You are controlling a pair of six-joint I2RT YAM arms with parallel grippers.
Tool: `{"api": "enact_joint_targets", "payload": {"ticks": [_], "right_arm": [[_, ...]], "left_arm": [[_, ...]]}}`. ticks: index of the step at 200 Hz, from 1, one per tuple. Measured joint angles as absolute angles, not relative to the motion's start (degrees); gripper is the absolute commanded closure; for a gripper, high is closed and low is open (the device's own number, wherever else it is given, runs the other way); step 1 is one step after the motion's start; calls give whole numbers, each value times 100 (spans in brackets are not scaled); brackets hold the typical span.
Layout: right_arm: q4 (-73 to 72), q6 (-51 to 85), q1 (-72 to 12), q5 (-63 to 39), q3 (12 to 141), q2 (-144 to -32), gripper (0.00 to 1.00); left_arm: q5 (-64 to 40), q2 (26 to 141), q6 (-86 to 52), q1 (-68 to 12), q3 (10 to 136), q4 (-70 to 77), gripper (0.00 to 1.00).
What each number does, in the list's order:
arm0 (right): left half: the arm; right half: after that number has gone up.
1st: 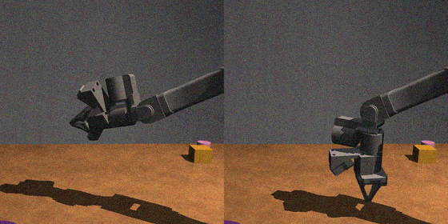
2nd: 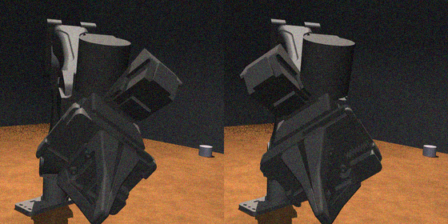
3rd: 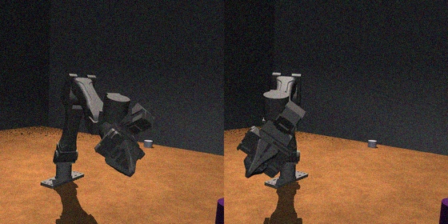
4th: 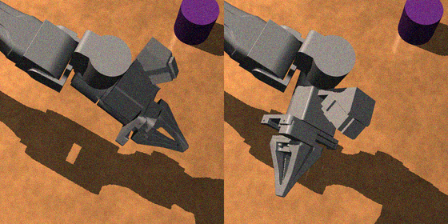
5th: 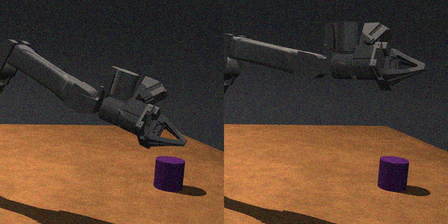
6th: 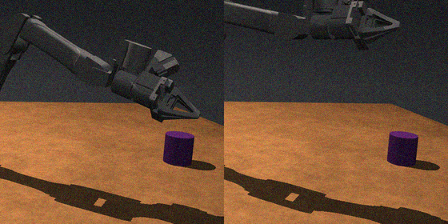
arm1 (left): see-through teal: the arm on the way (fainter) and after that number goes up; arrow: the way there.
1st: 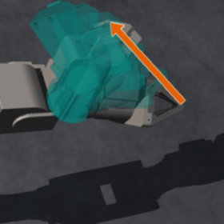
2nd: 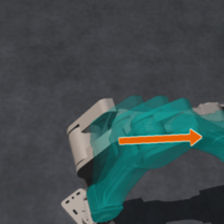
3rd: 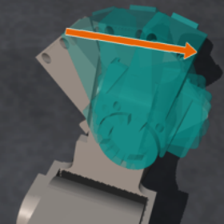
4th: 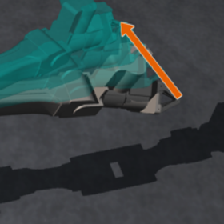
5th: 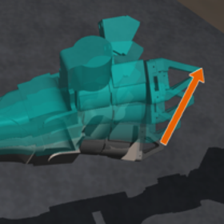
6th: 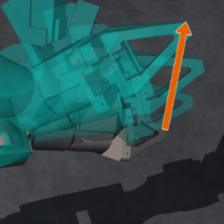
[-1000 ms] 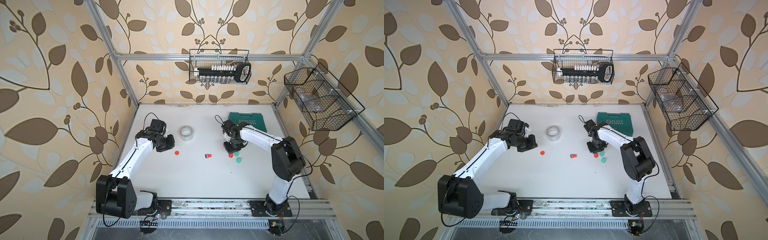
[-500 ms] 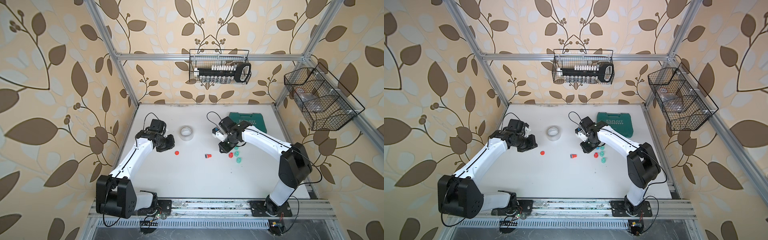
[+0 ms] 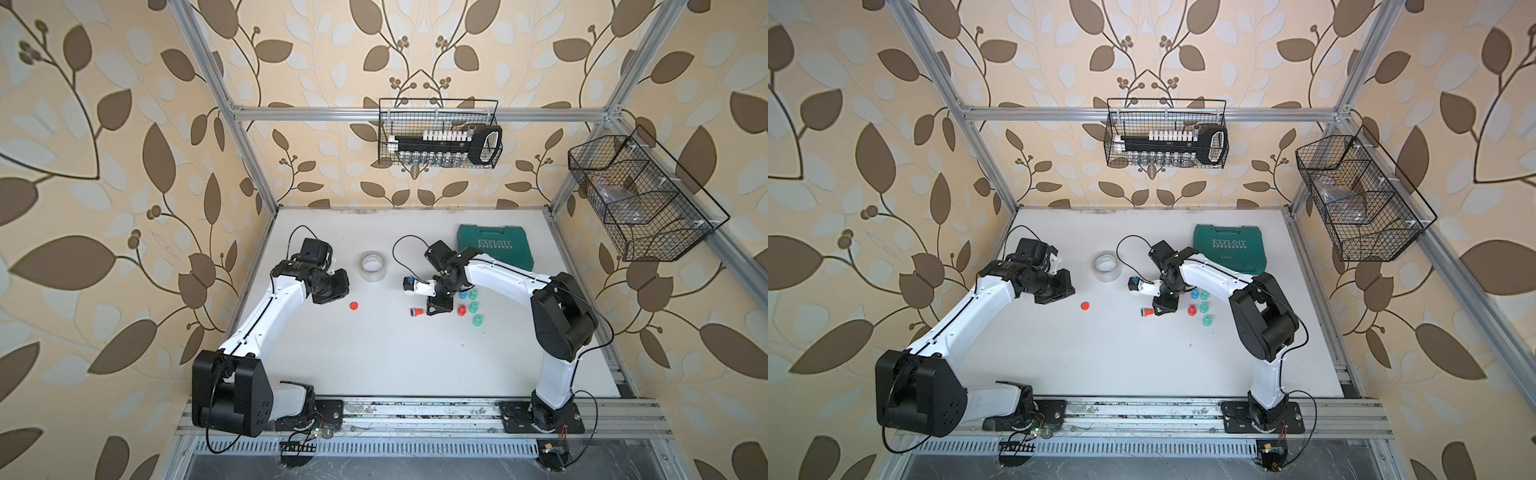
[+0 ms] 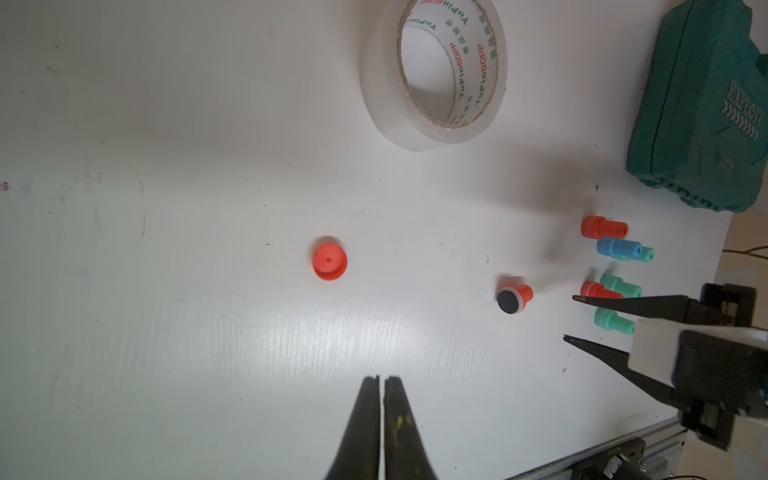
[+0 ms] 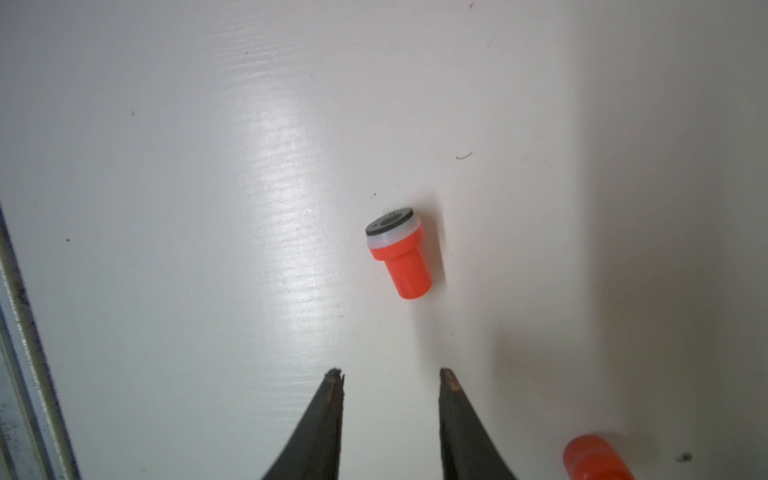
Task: Close the stamp cap
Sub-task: Pick up the stamp from the center of the board.
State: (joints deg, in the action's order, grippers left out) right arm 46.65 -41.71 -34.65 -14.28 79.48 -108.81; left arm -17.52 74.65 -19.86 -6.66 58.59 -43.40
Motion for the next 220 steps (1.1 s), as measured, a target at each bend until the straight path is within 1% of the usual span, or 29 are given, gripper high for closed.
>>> {"api": "enact_joint_targets", "payload": {"ticks": [43, 95, 152, 199, 220], "right_arm": [[4292, -4799, -3498, -1369, 7966, -11043, 65], [4023, -5203, -3627, -1308, 8018, -11386, 66], [4025, -5352, -3662, -1341, 8093, -11642, 72], [4025, -5365, -3664, -1415, 8093, -11710, 73], [4021, -5354, -3664, -1428, 8093, -11712, 77]], "left_arm": [[-1754, 7465, -1986, -666, 5859, -4342, 92], [-1756, 7485, -1984, -666, 5859, -4342, 92], [-1756, 7518, -1984, -666, 5859, -4342, 92], [-1756, 7518, -1984, -666, 5859, -4342, 91], [-1756, 7518, -1984, -666, 5859, -4342, 91]]}}
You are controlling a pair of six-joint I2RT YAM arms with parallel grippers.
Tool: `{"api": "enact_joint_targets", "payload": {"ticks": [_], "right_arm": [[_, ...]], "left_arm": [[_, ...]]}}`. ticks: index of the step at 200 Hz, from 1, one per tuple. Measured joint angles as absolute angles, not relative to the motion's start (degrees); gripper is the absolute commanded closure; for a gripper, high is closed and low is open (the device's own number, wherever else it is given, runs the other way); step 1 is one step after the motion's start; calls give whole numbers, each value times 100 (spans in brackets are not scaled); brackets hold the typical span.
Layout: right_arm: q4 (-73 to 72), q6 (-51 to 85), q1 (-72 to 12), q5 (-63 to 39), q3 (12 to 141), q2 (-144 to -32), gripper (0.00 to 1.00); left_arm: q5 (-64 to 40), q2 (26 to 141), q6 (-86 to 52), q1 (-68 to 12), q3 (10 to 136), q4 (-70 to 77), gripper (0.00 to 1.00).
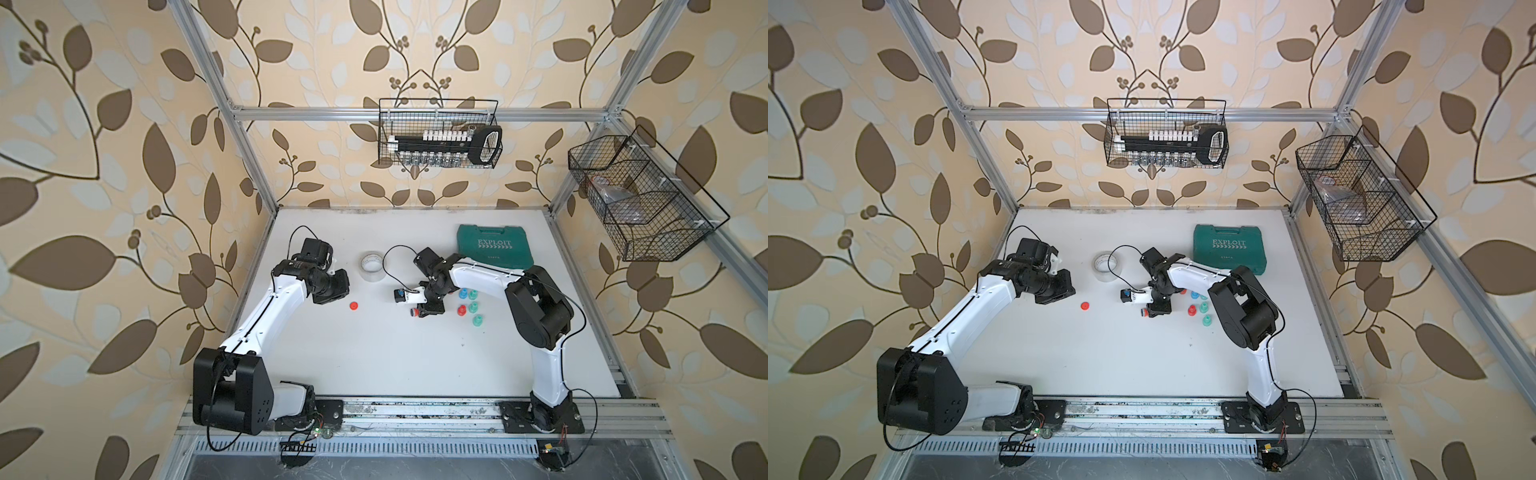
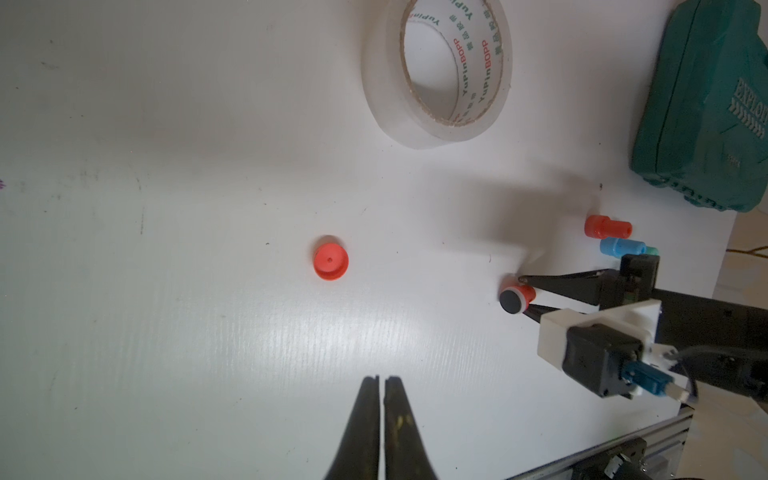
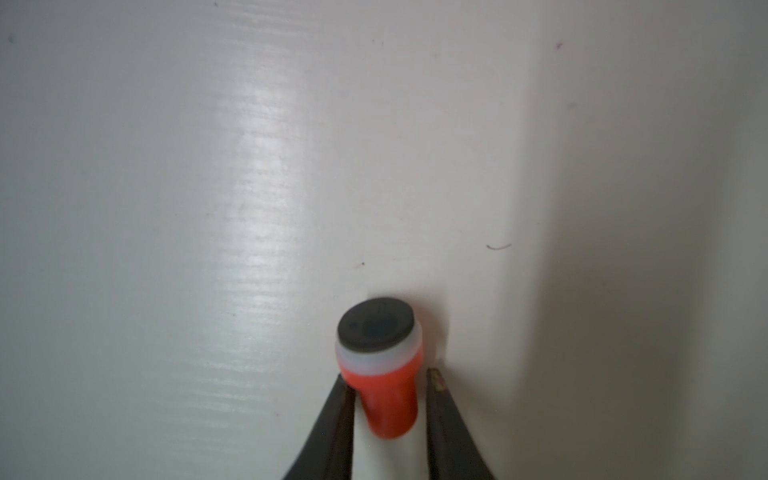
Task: Close the stamp cap
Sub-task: Pick up the stamp from the center of the board.
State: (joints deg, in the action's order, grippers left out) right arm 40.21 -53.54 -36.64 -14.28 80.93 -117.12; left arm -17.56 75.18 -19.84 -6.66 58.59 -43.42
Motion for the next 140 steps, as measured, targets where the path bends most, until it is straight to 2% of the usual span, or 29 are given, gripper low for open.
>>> {"api": "enact_joint_targets", "payload": {"ticks": [87, 114, 140], "right_arm": [[3806, -5096, -3675, -1466, 8042, -11692, 94], [3616, -4792, -3675, -1474, 7782, -11434, 96], [3356, -4394, -3697, -1500, 7382, -10733, 97]], "left_arm": [[-1780, 7518, -1984, -666, 5859, -4342, 91], [-1896, 7505, -1990, -666, 5789, -4294, 88], [-2171, 7400, -2110, -668, 5658, -4287, 83]]}}
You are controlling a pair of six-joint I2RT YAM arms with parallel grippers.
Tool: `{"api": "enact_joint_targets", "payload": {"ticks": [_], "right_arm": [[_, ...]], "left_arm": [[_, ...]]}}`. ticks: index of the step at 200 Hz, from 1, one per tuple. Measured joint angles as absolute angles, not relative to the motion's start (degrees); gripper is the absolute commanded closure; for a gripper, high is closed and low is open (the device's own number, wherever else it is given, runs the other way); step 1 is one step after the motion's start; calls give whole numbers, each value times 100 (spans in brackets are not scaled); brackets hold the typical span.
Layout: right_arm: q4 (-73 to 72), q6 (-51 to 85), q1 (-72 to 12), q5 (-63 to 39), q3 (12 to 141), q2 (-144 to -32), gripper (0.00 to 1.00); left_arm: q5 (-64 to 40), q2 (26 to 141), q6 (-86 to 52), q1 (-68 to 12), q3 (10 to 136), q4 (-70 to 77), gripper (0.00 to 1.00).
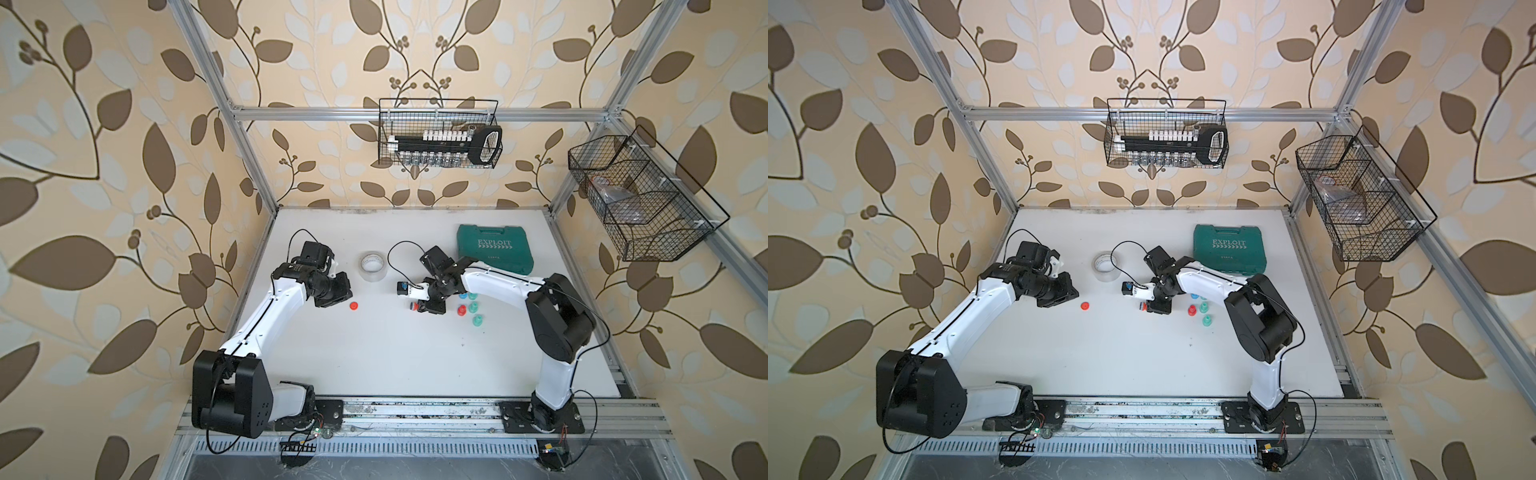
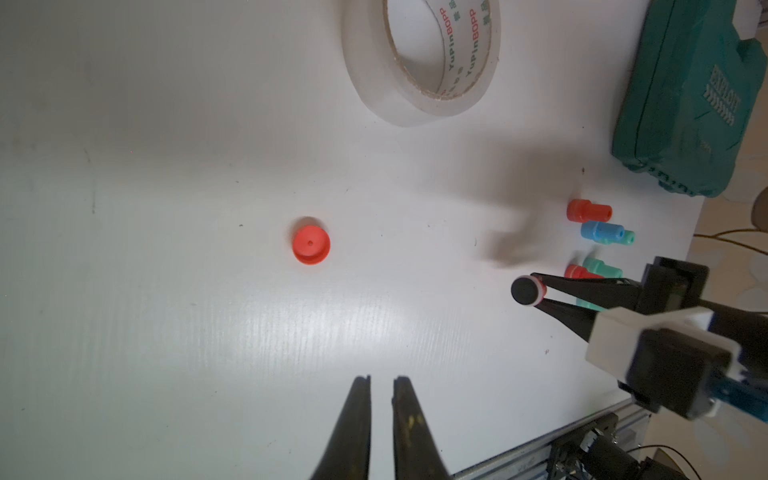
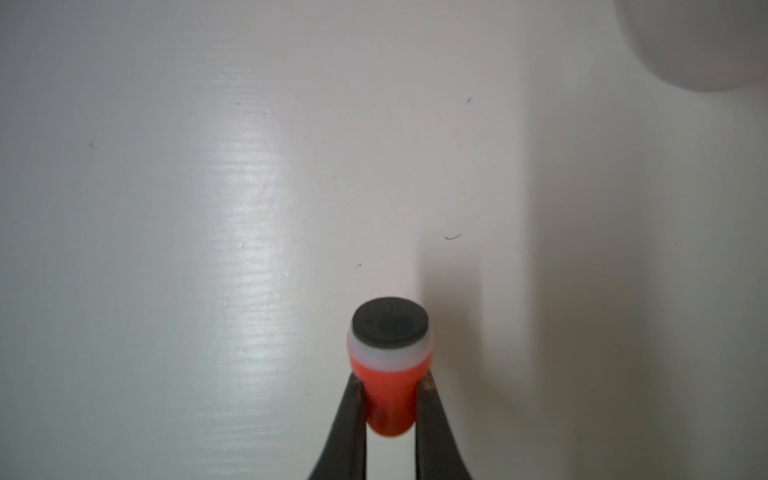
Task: Close the stamp cap
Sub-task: Pick up the stamp from the center of the board.
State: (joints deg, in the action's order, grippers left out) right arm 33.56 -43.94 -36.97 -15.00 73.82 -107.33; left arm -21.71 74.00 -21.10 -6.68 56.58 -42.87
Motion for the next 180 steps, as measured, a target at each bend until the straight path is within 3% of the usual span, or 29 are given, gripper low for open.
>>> {"api": "enact_joint_targets", "payload": {"ticks": [41, 90, 180], "right_arm": [[2790, -3791, -3959, -1645, 6648, -9166, 97], [2296, -3146, -4519, -1695, 6101, -7913, 99], [1964, -2770, -5009, -1514, 5924, -7067, 100]], "left_arm": [[-2860, 6711, -2700, -882, 5671, -4348, 71], [-3179, 6335, -3704, -2300, 6060, -4189, 59], [-3229, 6270, -4731, -3122, 6239, -3894, 50]]}}
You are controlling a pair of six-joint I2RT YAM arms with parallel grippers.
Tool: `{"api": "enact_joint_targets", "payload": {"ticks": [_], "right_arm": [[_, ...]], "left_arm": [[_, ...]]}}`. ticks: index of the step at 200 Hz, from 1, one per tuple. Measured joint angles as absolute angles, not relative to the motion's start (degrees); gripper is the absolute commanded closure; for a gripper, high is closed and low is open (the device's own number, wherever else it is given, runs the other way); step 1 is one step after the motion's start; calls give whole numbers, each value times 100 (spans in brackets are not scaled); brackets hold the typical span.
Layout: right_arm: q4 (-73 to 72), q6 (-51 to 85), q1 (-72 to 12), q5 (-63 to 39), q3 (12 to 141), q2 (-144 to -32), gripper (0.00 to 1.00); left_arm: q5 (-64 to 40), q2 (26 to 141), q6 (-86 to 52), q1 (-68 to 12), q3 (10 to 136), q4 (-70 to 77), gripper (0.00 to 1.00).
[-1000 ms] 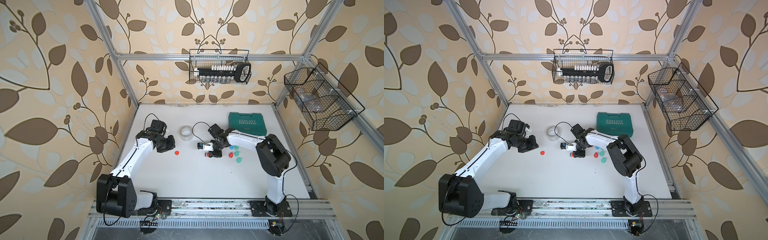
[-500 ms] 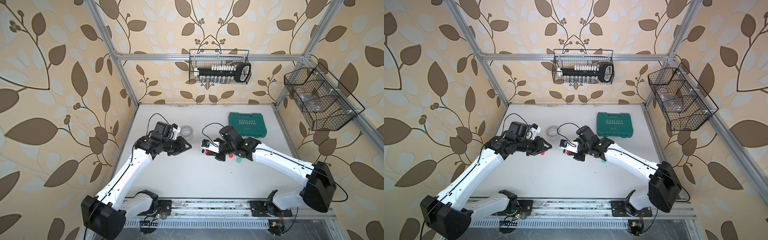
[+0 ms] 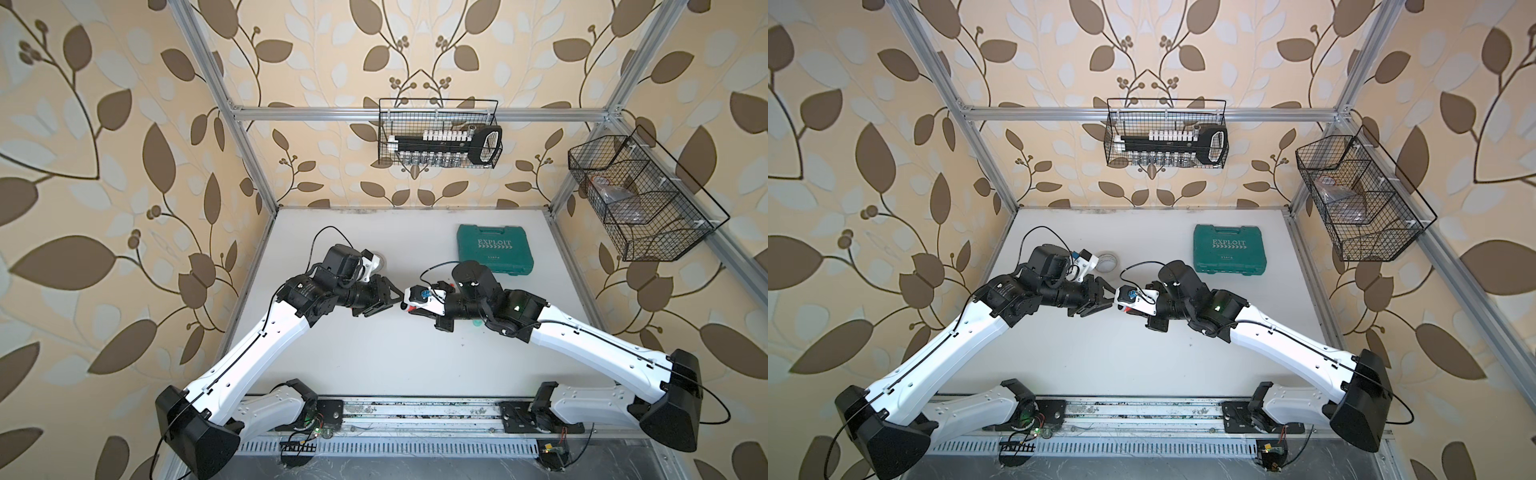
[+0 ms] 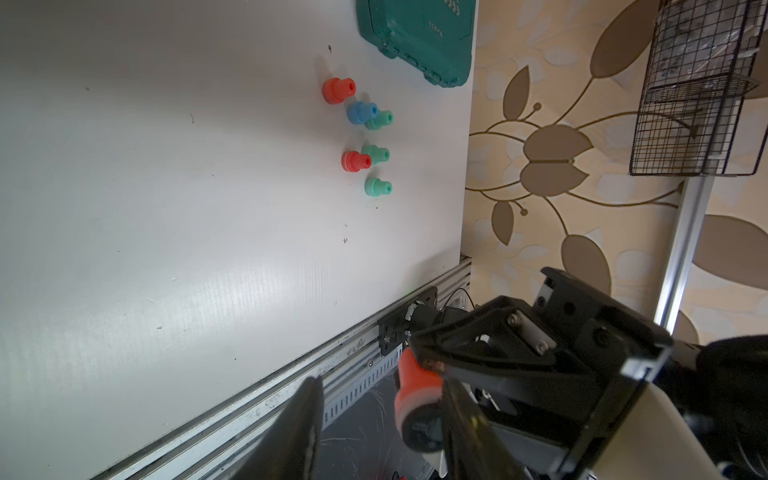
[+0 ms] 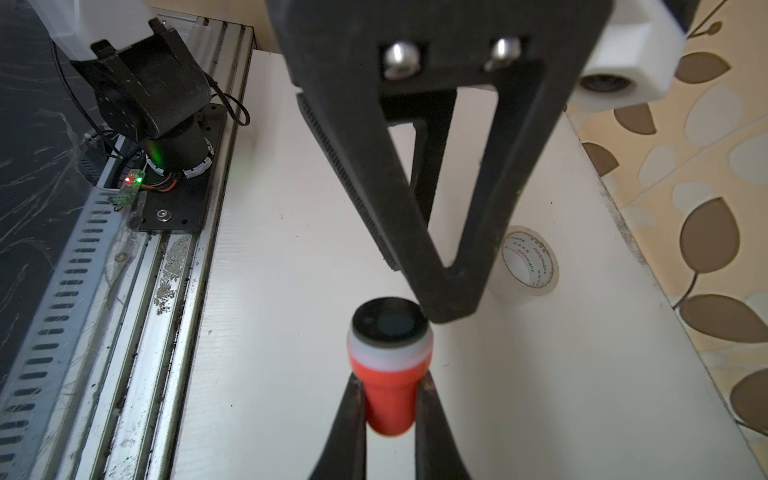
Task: Close the stamp cap
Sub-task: Pick up the stamp from the center of the board.
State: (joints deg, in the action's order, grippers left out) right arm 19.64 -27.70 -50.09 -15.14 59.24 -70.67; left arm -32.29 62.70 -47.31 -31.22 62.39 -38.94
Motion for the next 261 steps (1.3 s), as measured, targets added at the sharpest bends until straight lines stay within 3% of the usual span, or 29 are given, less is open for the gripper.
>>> {"api": "enact_joint_targets", "payload": {"ticks": [167, 261], "right_arm": [[1789, -2674, -5116, -1240, 5924, -7159, 100], [1796, -2657, -5116, -1201, 5924, -7030, 97]], "left_arm": [[-3249, 6206, -5295, -3533, 6171, -3592, 61], [-3234, 6167, -5363, -3568, 6171, -3531, 76]]}}
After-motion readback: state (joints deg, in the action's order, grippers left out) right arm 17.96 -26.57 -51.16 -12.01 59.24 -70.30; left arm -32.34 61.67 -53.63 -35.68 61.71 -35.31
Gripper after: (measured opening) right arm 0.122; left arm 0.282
